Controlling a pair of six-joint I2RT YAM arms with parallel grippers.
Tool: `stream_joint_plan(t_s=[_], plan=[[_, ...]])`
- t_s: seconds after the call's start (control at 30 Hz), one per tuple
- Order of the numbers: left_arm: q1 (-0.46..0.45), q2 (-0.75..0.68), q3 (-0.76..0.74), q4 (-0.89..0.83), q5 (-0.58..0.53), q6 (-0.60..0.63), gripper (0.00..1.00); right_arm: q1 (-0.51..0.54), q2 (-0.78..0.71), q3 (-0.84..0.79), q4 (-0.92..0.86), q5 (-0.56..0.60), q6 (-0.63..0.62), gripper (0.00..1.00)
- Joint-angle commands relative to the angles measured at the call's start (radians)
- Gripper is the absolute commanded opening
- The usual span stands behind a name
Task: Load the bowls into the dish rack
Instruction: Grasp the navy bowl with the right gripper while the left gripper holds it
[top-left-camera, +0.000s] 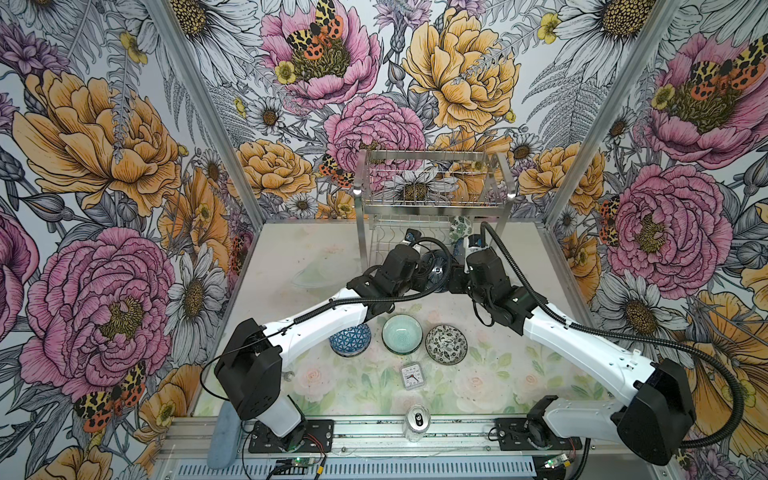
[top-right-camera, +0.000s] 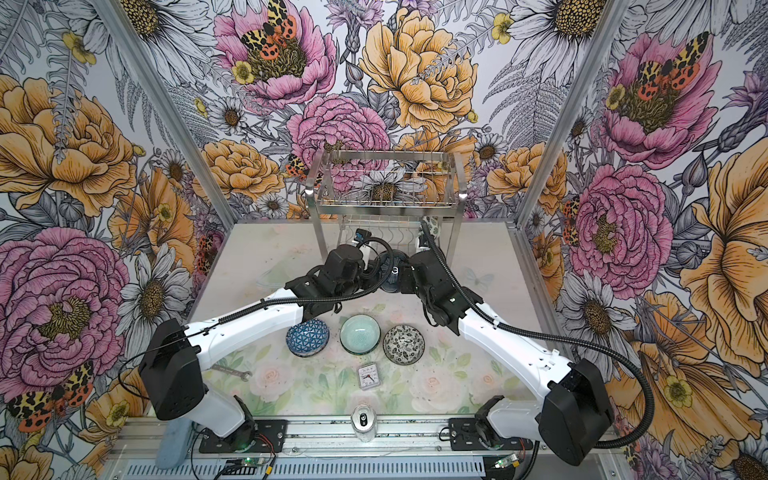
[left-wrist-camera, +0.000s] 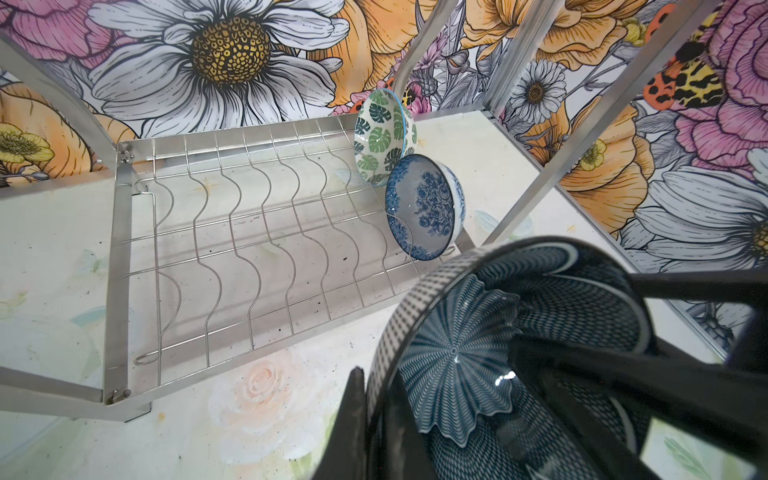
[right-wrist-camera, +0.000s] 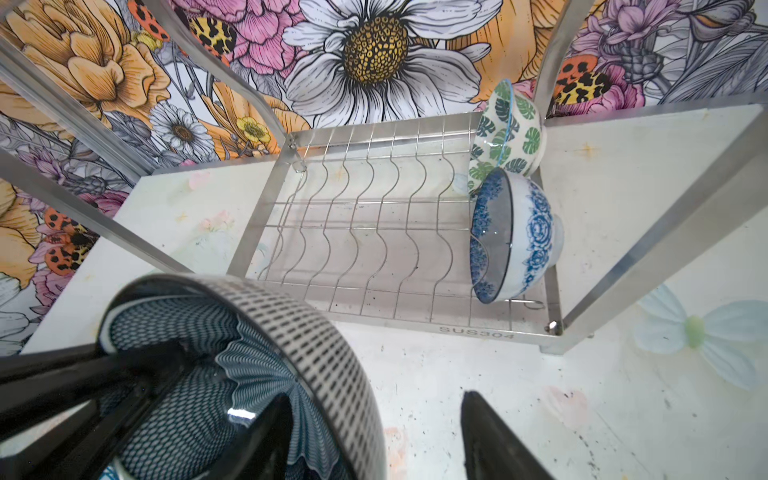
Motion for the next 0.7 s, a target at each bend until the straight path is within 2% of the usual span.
stream_joint_plan(t_s=[0.0,0.17,0.27,0.3,0.37,0.4,0.6,0.63,0.67], plan=[[-0.004,-0.049,-0.001,0.089,-0.021,0.005,0.00,0.007,0.007,-0.015,0.073,-0.008,0.043,0.60],[-0.006,-0.062,-0.019,0.115,-0.017,0.001,0.00,0.005,0.038,-0.018,0.108,-0.042,0.069,0.37],[-0.005,-0.076,-0.030,0.127,-0.017,0.001,0.00,0.006,0.058,-0.015,0.129,-0.067,0.082,0.28],[-0.005,-0.081,-0.034,0.127,-0.018,0.001,0.00,0.007,0.063,-0.015,0.133,-0.071,0.082,0.23],[-0.005,-0.089,-0.038,0.127,-0.019,0.001,0.00,0.006,0.064,-0.010,0.134,-0.069,0.082,0.04],[-0.004,-0.093,-0.038,0.126,-0.020,0.003,0.00,0.006,0.063,-0.007,0.134,-0.067,0.080,0.00],[-0.002,-0.137,-0.058,0.086,-0.038,0.017,0.00,0.007,0.036,0.007,0.132,-0.040,0.032,0.00],[0.001,-0.148,-0.056,0.060,-0.039,0.025,0.09,0.007,0.030,0.009,0.132,-0.030,0.020,0.00],[0.005,-0.159,-0.049,0.024,-0.038,0.038,0.35,0.008,0.027,0.013,0.131,-0.017,0.008,0.00]])
